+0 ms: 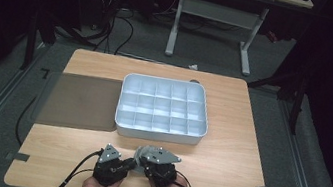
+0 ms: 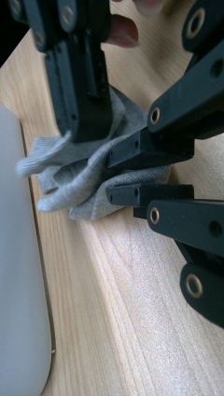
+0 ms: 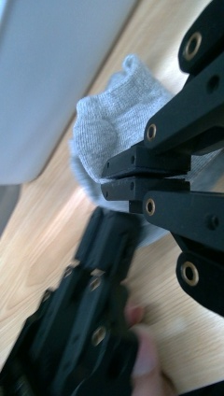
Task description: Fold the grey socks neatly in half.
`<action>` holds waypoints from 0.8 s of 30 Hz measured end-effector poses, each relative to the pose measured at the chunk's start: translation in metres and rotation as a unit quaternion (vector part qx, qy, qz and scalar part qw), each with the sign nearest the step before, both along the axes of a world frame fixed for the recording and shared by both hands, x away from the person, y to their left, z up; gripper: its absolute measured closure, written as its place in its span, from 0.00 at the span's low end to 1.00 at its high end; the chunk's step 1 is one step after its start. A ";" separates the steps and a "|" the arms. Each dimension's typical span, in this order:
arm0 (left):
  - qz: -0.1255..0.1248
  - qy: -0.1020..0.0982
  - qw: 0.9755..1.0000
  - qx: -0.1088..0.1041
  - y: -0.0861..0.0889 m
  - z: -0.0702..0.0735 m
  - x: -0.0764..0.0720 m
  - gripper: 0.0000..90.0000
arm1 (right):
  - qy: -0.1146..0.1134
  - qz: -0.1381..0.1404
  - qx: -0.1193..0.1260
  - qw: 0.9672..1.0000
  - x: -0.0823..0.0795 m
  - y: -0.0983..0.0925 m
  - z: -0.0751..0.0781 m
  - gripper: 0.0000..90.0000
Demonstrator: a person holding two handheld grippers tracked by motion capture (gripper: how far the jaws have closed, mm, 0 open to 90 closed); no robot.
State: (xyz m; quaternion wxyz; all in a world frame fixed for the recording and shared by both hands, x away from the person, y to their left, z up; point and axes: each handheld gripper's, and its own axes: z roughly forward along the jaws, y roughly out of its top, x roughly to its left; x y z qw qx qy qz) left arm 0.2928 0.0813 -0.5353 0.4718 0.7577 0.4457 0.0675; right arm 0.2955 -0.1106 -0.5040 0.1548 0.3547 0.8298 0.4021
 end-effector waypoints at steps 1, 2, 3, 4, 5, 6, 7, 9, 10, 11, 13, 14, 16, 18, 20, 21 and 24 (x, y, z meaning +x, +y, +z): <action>0.000 0.000 1.000 0.000 0.000 0.000 0.000 0.90 | 0.000 0.000 0.000 1.000 0.000 0.000 0.000 0.99; 0.001 0.001 1.000 0.001 0.000 0.000 0.000 0.90 | 0.000 0.004 0.008 1.000 0.002 0.002 0.000 0.99; 0.001 0.001 1.000 0.001 0.000 0.000 0.000 0.90 | 0.000 0.005 0.010 1.000 0.002 0.002 0.000 0.99; 0.001 0.001 1.000 0.001 0.000 0.000 0.000 0.90 | 0.000 0.005 0.010 1.000 0.002 0.002 0.000 0.99; 0.001 0.004 1.000 0.002 0.000 0.000 0.000 0.90 | 0.003 0.005 0.010 1.000 0.003 0.003 -0.003 0.99; 0.001 0.004 1.000 0.002 0.000 0.000 0.000 0.90 | 0.005 0.004 0.012 1.000 0.003 0.002 -0.004 0.99; -0.001 0.007 1.000 0.002 0.000 0.000 0.001 0.89 | 0.007 0.003 0.014 1.000 0.003 0.001 -0.006 0.99; -0.001 0.008 1.000 0.001 0.000 0.000 0.001 0.89 | 0.009 0.001 0.014 1.000 0.003 0.001 -0.007 0.99; -0.001 0.010 1.000 0.001 0.000 -0.001 0.001 0.89 | 0.011 0.001 0.018 1.000 0.003 0.000 -0.008 0.99; -0.001 0.010 1.000 0.001 -0.001 -0.001 0.001 0.89 | 0.008 0.002 0.036 0.999 0.001 -0.002 -0.005 0.99; -0.002 0.010 1.000 0.006 -0.001 -0.001 0.001 0.90 | -0.004 0.009 0.048 0.999 -0.002 -0.001 0.002 0.99; -0.003 0.009 1.000 0.008 -0.002 -0.001 0.001 0.90 | -0.004 0.009 0.048 0.999 -0.002 -0.001 0.002 0.99; -0.003 0.008 1.000 0.010 -0.003 -0.001 0.001 0.90 | -0.005 0.015 0.055 0.998 -0.003 0.001 0.006 0.99; -0.004 0.009 1.000 0.009 -0.002 -0.001 0.001 0.90 | 0.001 0.011 0.045 0.999 -0.001 0.001 0.002 0.99; -0.005 0.012 1.000 0.009 -0.002 -0.001 0.002 0.90 | 0.014 0.006 0.041 0.999 0.001 -0.002 -0.005 0.99; -0.005 0.016 1.000 0.007 -0.003 -0.001 0.003 0.89 | 0.020 0.003 0.044 0.999 0.002 -0.004 -0.009 0.99; -0.009 0.021 1.000 0.001 -0.002 -0.001 0.004 0.84 | 0.020 -0.001 0.044 0.999 0.003 -0.005 -0.010 0.99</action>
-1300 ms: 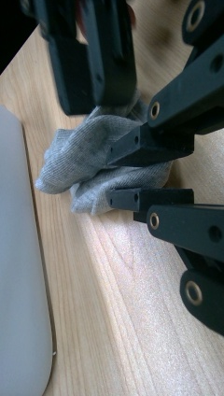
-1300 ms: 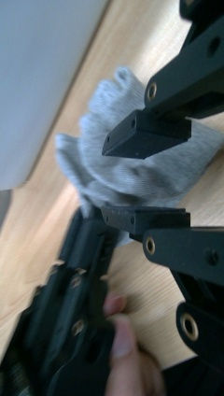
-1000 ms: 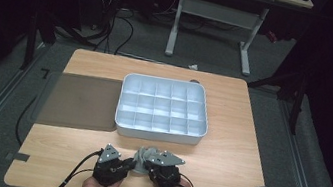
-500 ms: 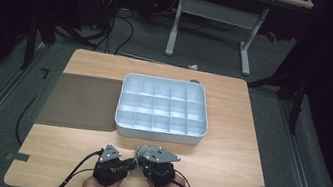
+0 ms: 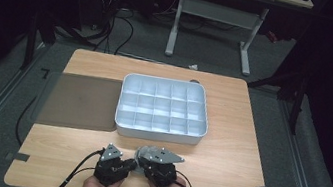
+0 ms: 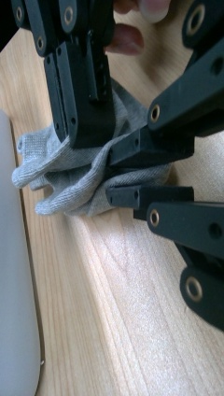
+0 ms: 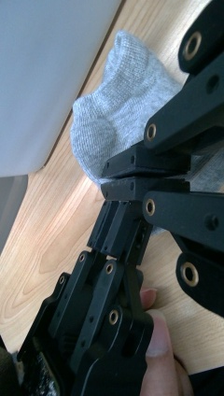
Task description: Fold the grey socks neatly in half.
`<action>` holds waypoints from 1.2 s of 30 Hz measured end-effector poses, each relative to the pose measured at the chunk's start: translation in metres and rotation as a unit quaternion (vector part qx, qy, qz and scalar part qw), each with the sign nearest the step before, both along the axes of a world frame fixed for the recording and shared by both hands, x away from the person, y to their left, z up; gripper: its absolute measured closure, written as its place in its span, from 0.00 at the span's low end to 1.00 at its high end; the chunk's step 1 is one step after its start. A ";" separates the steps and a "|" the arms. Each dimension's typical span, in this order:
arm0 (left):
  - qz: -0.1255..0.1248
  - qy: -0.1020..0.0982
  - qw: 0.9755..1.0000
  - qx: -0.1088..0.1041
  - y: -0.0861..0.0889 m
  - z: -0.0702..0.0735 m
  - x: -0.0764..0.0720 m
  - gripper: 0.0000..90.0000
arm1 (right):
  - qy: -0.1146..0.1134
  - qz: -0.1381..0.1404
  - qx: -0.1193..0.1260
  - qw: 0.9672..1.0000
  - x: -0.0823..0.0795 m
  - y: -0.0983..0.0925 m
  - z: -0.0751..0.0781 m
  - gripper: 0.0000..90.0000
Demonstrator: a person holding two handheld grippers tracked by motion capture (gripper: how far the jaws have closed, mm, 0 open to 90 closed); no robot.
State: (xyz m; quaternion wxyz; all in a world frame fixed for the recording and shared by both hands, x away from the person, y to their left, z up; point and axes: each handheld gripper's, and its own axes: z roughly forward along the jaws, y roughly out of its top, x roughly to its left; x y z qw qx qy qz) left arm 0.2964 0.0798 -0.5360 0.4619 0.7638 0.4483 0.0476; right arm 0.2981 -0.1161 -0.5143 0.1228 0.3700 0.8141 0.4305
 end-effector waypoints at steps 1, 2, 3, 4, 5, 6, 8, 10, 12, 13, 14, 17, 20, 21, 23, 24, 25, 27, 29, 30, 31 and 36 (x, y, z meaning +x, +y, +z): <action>-0.003 0.003 1.000 -0.007 0.001 0.000 0.000 0.82 | -0.001 0.000 -0.001 1.000 0.000 0.000 0.000 0.99; -0.008 0.007 1.000 -0.017 0.004 0.001 0.000 0.82 | -0.001 0.000 -0.001 1.000 0.000 0.000 0.000 0.99; -0.011 0.013 0.999 -0.031 0.009 0.002 -0.001 0.76 | -0.001 -0.002 -0.004 1.000 0.001 -0.001 -0.001 0.99; -0.013 0.014 0.999 -0.040 0.012 0.003 -0.003 0.76 | -0.001 -0.002 -0.004 1.000 0.001 -0.001 -0.001 0.99; -0.016 0.013 0.999 -0.045 0.016 0.005 -0.004 0.75 | 0.001 -0.003 -0.005 1.000 0.001 -0.002 -0.001 0.99; -0.015 0.018 0.999 -0.045 0.021 0.005 -0.005 0.75 | 0.003 -0.003 -0.007 1.000 0.001 -0.002 -0.003 0.99; -0.013 0.028 0.999 -0.040 0.021 0.004 -0.003 0.77 | 0.004 -0.003 -0.008 1.000 0.001 -0.003 -0.004 0.99; -0.014 0.038 0.998 -0.039 0.020 0.000 -0.002 0.84 | 0.005 -0.001 -0.010 1.000 0.001 -0.002 -0.005 0.99; -0.017 0.042 0.998 -0.032 0.017 -0.001 -0.001 0.93 | 0.005 -0.001 -0.010 1.000 0.001 -0.002 -0.004 0.99; -0.017 0.039 0.999 -0.027 0.014 -0.001 -0.002 0.93 | 0.005 0.000 -0.009 1.000 0.001 -0.002 -0.003 0.99; -0.020 0.039 0.999 -0.022 0.012 -0.001 -0.002 0.95 | 0.001 0.005 -0.005 1.000 0.001 0.000 0.001 0.99; -0.021 0.035 0.999 -0.014 0.010 -0.001 -0.002 0.96 | -0.010 0.013 0.003 1.000 -0.001 0.004 0.008 0.99; -0.021 0.036 0.999 -0.013 0.009 -0.001 -0.002 0.96 | -0.010 0.018 -0.001 1.000 -0.001 0.008 0.010 0.99; -0.022 0.037 0.999 -0.013 0.010 -0.002 -0.002 0.96 | 0.000 0.018 -0.012 1.000 0.001 0.009 0.003 0.99; -0.022 0.039 0.999 -0.013 0.010 -0.002 -0.002 0.95 | 0.012 0.020 -0.016 1.000 0.003 0.009 -0.003 0.99; -0.022 0.041 0.999 -0.014 0.010 -0.002 -0.002 0.95 | 0.015 0.020 -0.021 0.999 0.004 0.010 -0.005 0.99; -0.022 0.041 0.999 -0.014 0.010 -0.002 -0.002 0.94 | 0.015 0.020 -0.021 0.999 0.004 0.010 -0.005 0.99; -0.017 0.046 0.999 -0.023 0.014 -0.002 -0.001 0.91 | 0.022 0.021 -0.024 0.999 0.005 0.010 -0.009 0.99; -0.016 0.046 0.998 -0.026 0.016 -0.002 -0.001 0.91 | 0.023 0.023 -0.025 0.999 0.004 0.011 -0.011 0.99; -0.012 0.043 0.999 -0.029 0.017 -0.002 -0.001 0.90 | 0.023 0.024 -0.027 0.999 0.003 0.011 -0.011 0.99; -0.012 0.043 0.999 -0.029 0.017 -0.002 -0.001 0.90 | 0.023 0.024 -0.027 0.999 0.003 0.011 -0.011 0.99; 0.001 0.025 0.999 -0.036 0.022 0.001 -0.002 0.88 | 0.022 0.027 -0.030 0.999 0.003 0.012 -0.011 0.99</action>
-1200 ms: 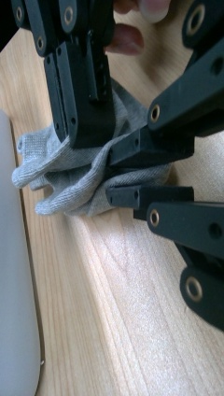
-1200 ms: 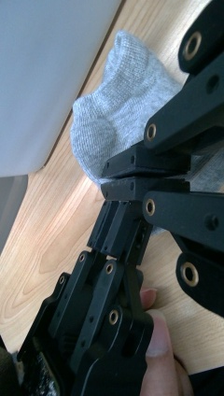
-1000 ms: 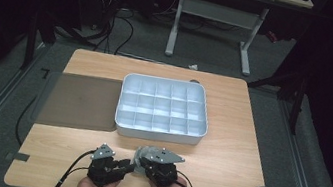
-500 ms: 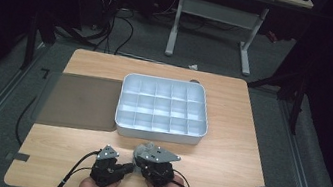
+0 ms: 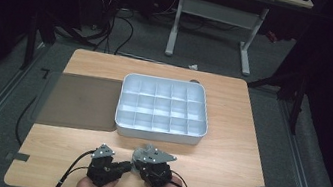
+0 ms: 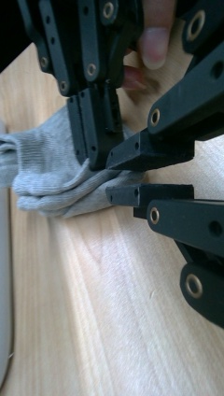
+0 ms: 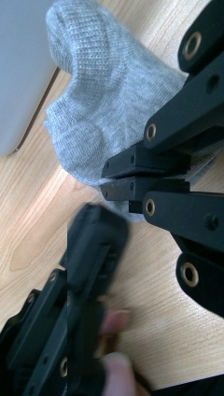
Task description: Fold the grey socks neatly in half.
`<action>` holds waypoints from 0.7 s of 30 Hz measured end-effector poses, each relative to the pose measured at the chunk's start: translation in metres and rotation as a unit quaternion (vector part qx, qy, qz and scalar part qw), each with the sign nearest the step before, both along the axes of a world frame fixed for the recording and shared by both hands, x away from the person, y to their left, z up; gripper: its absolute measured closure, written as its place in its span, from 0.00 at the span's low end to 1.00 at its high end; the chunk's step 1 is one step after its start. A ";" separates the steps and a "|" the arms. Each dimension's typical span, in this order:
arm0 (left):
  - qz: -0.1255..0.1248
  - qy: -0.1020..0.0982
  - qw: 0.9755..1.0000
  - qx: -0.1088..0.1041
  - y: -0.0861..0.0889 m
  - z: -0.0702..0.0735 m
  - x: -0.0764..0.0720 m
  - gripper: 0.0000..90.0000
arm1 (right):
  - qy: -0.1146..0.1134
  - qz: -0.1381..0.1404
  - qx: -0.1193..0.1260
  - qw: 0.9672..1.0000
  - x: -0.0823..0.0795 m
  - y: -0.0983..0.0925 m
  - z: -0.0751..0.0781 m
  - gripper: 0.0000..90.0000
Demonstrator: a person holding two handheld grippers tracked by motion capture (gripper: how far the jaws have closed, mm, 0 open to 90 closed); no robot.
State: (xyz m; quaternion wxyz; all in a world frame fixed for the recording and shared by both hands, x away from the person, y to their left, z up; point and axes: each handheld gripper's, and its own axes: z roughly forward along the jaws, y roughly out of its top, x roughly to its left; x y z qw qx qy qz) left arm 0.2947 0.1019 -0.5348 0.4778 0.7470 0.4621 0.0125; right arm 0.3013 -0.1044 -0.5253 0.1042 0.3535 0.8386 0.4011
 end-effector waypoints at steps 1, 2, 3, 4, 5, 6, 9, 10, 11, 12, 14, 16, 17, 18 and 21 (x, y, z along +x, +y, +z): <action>0.008 -0.011 1.000 -0.001 0.002 0.002 0.000 0.87 | 0.000 0.000 0.000 1.000 0.000 0.000 0.000 0.98; 0.019 -0.029 0.999 -0.003 0.006 0.007 0.000 0.86 | -0.002 0.002 -0.001 1.000 0.000 0.000 0.000 0.98; 0.024 -0.040 0.999 -0.005 0.007 0.011 0.000 0.87 | -0.001 0.002 -0.002 1.000 -0.001 0.000 0.000 0.98; 0.025 -0.055 0.998 -0.005 0.006 0.017 0.001 0.87 | -0.001 0.002 -0.002 1.000 -0.001 0.000 0.000 0.98; 0.018 -0.072 0.997 -0.005 0.002 0.024 0.002 0.89 | -0.002 0.002 -0.004 1.000 -0.001 0.000 0.000 0.98; 0.010 -0.079 0.997 -0.004 -0.003 0.029 0.003 0.91 | -0.002 0.002 -0.003 1.000 -0.001 0.000 0.000 0.98; -0.007 -0.088 0.996 0.007 -0.020 0.031 0.007 0.94 | -0.005 0.003 -0.004 1.000 -0.001 0.000 -0.001 0.98; -0.008 -0.085 0.996 0.015 -0.026 0.027 0.011 0.95 | -0.005 0.004 -0.004 1.000 -0.002 0.000 -0.001 0.98; -0.009 -0.080 0.997 0.019 -0.028 0.024 0.013 0.96 | -0.005 0.004 -0.003 1.000 -0.002 0.000 -0.001 0.98; -0.008 -0.075 0.997 0.028 -0.030 0.020 0.015 0.97 | -0.005 0.005 -0.004 1.000 -0.002 0.000 -0.001 0.98; -0.003 -0.067 0.997 0.042 -0.031 0.012 0.019 0.99 | -0.008 0.007 -0.003 1.000 -0.002 0.000 -0.001 0.98; 0.002 -0.054 0.997 0.049 -0.029 0.003 0.022 1.00 | -0.006 0.008 0.002 1.000 -0.003 -0.002 -0.002 0.94; 0.002 -0.054 0.997 0.049 -0.029 0.003 0.022 1.00 | -0.006 0.008 0.002 1.000 -0.003 -0.002 -0.002 0.94; 0.003 -0.055 0.997 0.052 -0.030 0.003 0.022 1.00 | 0.004 0.011 0.010 1.000 -0.003 -0.004 0.003 0.90; -0.001 -0.057 0.997 0.056 -0.031 0.002 0.021 1.00 | -0.027 0.005 0.039 0.999 -0.006 -0.012 0.020 0.92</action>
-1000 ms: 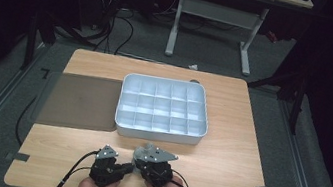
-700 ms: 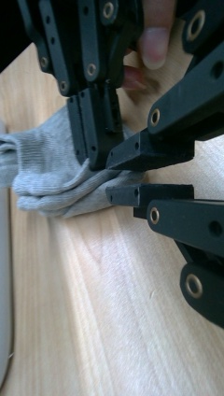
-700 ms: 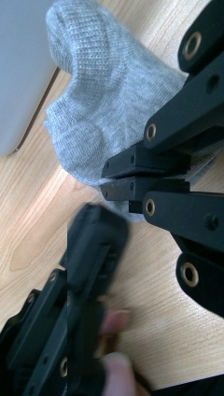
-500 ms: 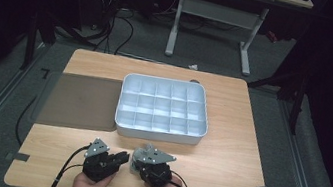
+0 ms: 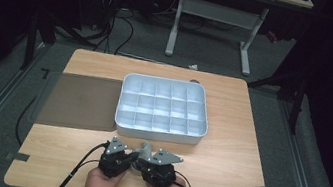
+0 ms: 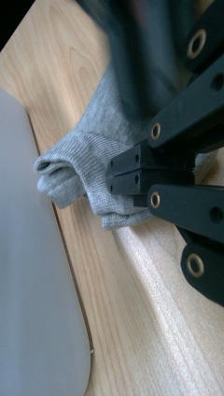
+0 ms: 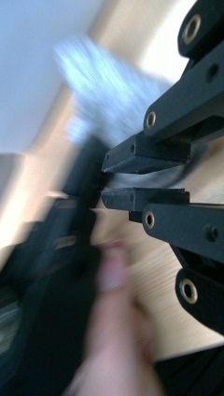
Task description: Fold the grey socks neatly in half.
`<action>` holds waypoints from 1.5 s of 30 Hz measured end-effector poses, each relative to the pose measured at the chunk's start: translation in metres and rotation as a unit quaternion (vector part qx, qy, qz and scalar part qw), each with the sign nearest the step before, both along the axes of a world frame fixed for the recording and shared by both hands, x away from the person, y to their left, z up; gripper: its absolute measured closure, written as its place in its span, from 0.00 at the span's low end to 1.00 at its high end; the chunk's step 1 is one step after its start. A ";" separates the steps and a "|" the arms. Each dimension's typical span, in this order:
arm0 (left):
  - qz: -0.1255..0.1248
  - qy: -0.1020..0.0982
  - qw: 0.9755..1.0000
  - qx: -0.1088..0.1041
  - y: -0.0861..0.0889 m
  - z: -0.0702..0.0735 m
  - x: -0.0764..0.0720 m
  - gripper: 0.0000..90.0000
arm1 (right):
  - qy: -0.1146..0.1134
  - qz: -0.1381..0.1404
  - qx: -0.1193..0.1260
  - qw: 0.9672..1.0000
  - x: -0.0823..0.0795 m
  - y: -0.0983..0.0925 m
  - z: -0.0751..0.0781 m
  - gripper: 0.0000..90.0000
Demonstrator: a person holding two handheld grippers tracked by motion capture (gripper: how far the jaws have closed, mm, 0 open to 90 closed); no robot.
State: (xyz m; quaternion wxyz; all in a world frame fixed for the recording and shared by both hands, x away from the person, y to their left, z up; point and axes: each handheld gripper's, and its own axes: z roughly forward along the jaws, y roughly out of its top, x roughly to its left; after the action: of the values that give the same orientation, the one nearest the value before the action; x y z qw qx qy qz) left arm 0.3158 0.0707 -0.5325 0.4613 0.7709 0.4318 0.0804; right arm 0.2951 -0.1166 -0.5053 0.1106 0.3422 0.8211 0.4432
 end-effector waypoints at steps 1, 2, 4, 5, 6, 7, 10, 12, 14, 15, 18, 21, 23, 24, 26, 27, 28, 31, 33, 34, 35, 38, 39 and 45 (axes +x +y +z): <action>-0.001 -0.001 1.000 0.001 0.000 0.000 0.000 1.00 | -0.009 -0.008 0.003 1.000 0.001 -0.003 0.006 0.93; -0.001 -0.001 1.000 0.001 0.000 0.000 0.000 1.00 | -0.009 -0.008 0.003 1.000 0.001 -0.003 0.006 0.93; -0.005 -0.003 1.000 0.004 -0.001 0.000 -0.001 1.00 | -0.017 -0.023 -0.004 1.000 0.008 -0.008 0.012 0.94; -0.005 -0.003 1.000 0.005 -0.002 0.000 -0.001 1.00 | -0.009 -0.033 -0.026 0.999 0.014 -0.009 0.006 0.95; -0.006 -0.004 1.000 0.008 -0.002 0.000 -0.001 1.00 | -0.009 -0.033 -0.026 0.999 0.014 -0.009 0.006 0.95; -0.007 -0.006 1.000 0.010 -0.002 0.000 -0.002 1.00 | -0.006 -0.037 -0.039 0.999 0.016 -0.010 0.001 0.95; -0.010 -0.008 1.000 0.014 -0.003 -0.001 -0.002 1.00 | 0.001 -0.043 -0.065 0.997 0.016 -0.014 -0.015 0.95; -0.014 -0.012 1.000 0.020 -0.004 0.000 -0.003 1.00 | -0.003 -0.043 -0.061 0.997 0.012 -0.017 -0.019 0.95; -0.016 -0.018 0.999 0.026 -0.005 0.000 -0.005 1.00 | -0.004 -0.043 -0.062 0.997 0.010 -0.018 -0.020 0.95; -0.018 -0.021 0.999 0.031 -0.004 0.000 -0.006 1.00 | -0.005 -0.042 -0.060 0.997 0.007 -0.019 -0.020 0.95; -0.017 -0.025 0.999 0.039 -0.004 0.001 -0.007 1.00 | -0.005 -0.040 -0.059 0.997 0.006 -0.019 -0.020 0.95; -0.013 -0.030 0.999 0.032 -0.008 0.008 -0.013 0.94 | -0.007 -0.041 -0.064 0.997 0.004 -0.018 -0.020 0.95; -0.021 -0.049 0.998 0.035 -0.017 0.013 -0.019 0.94 | -0.007 -0.044 -0.064 0.997 0.003 -0.017 -0.020 0.95; -0.021 -0.049 0.998 0.035 -0.017 0.013 -0.019 0.95 | -0.007 -0.044 -0.064 0.997 0.003 -0.017 -0.020 0.95; -0.017 -0.044 0.998 0.047 -0.019 0.010 -0.019 0.96 | -0.008 -0.043 -0.060 0.997 0.003 -0.018 -0.021 0.95; -0.016 -0.042 0.997 0.066 -0.020 0.004 -0.018 0.98 | -0.007 -0.042 -0.057 0.997 0.003 -0.019 -0.021 0.95; -0.016 -0.042 0.997 0.066 -0.020 0.004 -0.018 0.99 | -0.007 -0.042 -0.057 0.997 0.003 -0.019 -0.021 0.95; -0.016 -0.043 0.997 0.069 -0.019 0.002 -0.018 1.00 | -0.001 -0.042 -0.055 0.998 0.004 -0.021 -0.019 0.90; -0.015 -0.048 0.996 0.070 -0.020 0.001 -0.019 1.00 | 0.001 -0.061 -0.027 0.998 0.000 -0.026 -0.015 0.73; -0.015 -0.048 0.996 0.070 -0.020 0.001 -0.019 1.00 | 0.001 -0.061 -0.027 0.998 0.000 -0.026 -0.015 0.73; -0.015 -0.049 0.996 0.072 -0.020 0.000 -0.019 1.00 | 0.001 -0.069 -0.020 0.997 -0.001 -0.028 -0.014 0.70; -0.016 -0.053 0.996 0.073 -0.021 0.000 -0.020 1.00 | 0.026 -0.087 -0.014 0.996 0.000 -0.035 -0.016 0.62; -0.017 -0.055 0.995 0.078 -0.021 0.000 -0.021 1.00 | 0.038 -0.089 -0.008 0.995 0.001 -0.037 -0.017 0.60; -0.017 -0.057 0.995 0.079 -0.021 0.000 -0.021 1.00 | 0.088 -0.082 0.013 0.993 0.008 -0.038 -0.026 0.62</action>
State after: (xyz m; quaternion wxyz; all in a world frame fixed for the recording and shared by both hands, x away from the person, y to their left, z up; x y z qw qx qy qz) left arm 0.2946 0.0493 -0.5324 0.4239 0.8062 0.3845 0.1501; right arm 0.3028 -0.1549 -0.5314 0.0689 0.4475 0.7909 0.4117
